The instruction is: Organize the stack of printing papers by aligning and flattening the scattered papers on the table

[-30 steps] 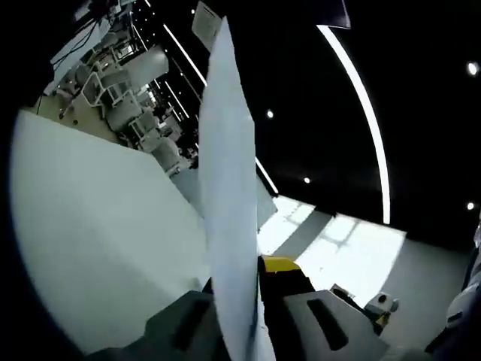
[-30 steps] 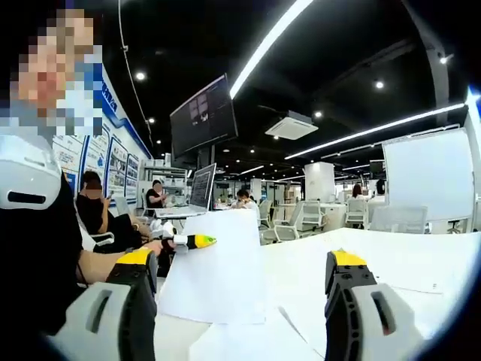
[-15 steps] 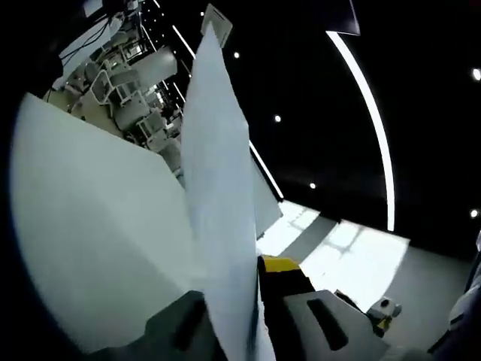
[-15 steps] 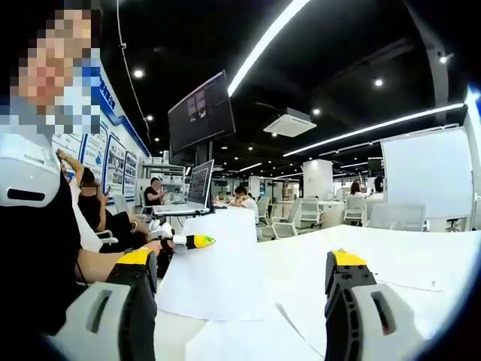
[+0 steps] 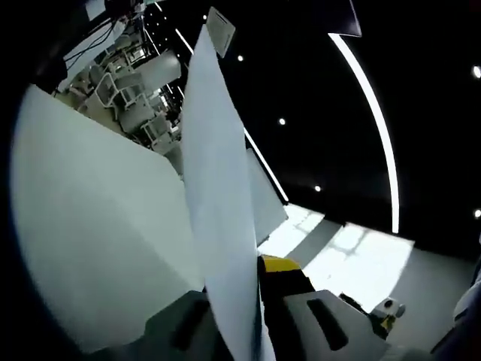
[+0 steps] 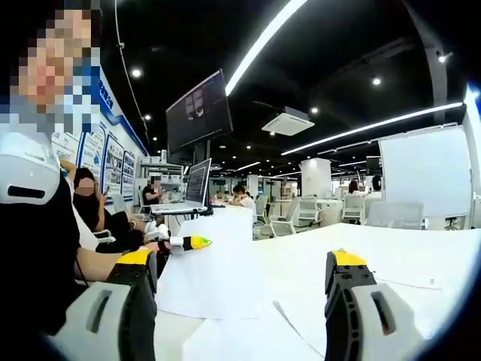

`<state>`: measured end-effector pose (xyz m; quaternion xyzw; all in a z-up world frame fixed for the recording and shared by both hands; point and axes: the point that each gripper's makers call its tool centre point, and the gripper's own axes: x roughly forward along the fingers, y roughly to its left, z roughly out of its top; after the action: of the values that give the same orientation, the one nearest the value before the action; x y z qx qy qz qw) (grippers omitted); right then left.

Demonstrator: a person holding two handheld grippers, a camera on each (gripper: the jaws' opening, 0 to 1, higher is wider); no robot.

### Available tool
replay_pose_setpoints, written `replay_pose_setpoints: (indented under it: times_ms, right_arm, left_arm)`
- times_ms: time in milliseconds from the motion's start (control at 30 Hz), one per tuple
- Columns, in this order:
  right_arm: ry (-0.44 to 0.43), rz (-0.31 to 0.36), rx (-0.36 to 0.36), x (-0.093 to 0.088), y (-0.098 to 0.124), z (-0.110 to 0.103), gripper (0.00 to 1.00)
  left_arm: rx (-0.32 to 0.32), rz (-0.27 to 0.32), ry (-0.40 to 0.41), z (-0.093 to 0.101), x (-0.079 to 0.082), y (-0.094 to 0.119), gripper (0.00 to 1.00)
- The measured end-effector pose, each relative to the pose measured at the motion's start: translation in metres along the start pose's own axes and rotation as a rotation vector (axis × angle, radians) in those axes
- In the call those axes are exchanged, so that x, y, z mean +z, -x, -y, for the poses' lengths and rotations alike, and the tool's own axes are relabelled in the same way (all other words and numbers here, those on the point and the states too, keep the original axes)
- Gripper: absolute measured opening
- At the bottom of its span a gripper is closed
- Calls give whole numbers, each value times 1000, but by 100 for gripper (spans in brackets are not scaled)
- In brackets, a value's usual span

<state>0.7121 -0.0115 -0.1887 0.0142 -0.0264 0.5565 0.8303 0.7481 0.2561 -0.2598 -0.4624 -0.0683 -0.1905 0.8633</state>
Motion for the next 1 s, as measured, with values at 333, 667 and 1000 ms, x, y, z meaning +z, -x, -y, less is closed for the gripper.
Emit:
replay_pose_setpoints:
  times_ms: [333, 667, 1000]
  right_arm:
    - [5, -4, -8, -1, 2, 2, 88]
    - [19, 4, -30, 4, 5, 7, 88]
    - [19, 15, -83, 4, 12, 22, 88]
  left_arm:
    - [8, -2, -30, 1, -2, -1, 6]
    - [13, -9, -59, 0, -3, -1, 6]
    - [12, -8, -50, 0, -3, 0, 6]
